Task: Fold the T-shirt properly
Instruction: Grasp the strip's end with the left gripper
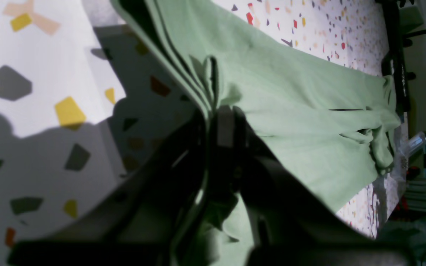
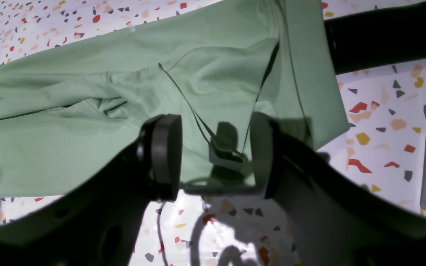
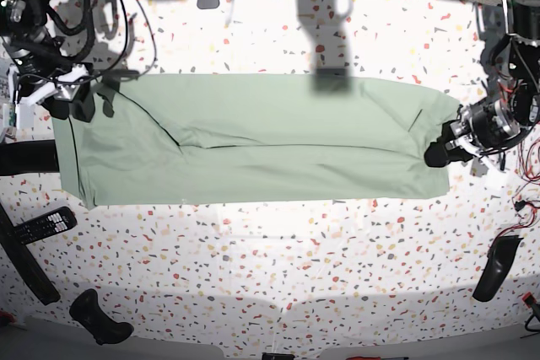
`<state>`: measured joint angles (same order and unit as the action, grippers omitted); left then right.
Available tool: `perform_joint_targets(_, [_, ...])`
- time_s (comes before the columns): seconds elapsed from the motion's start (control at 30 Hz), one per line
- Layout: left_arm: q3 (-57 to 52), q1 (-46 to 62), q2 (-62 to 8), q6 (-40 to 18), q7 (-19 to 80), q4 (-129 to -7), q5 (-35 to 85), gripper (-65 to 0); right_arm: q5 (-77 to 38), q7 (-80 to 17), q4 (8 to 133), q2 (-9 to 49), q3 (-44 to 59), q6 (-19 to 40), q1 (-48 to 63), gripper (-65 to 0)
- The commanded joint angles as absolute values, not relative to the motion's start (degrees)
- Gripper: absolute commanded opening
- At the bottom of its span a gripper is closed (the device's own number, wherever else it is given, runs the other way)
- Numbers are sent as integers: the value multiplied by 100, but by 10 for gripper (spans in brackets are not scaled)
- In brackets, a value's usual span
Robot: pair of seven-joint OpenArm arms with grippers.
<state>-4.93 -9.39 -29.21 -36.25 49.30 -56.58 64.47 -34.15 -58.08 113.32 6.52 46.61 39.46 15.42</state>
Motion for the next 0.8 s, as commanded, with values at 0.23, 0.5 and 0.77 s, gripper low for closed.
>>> perform_joint_targets(0.23, [-521,-1063,-3017,-3695,4834,-5730,6580,-650,-3514,-5669,11443,729,4681,4000,1525,-360])
perform_joint_targets(0.5, [-521,-1061,-3020,-3695,4838,-5730,6580,-650,-3514,-5669,11443,729,4681,4000,1525,-360])
perform_joint_targets(0.77, [-521,-1061,-3020,-3695,5140,-5730,6584,-434,-3514,-5669,11443,729,4681,4000,1525,-360])
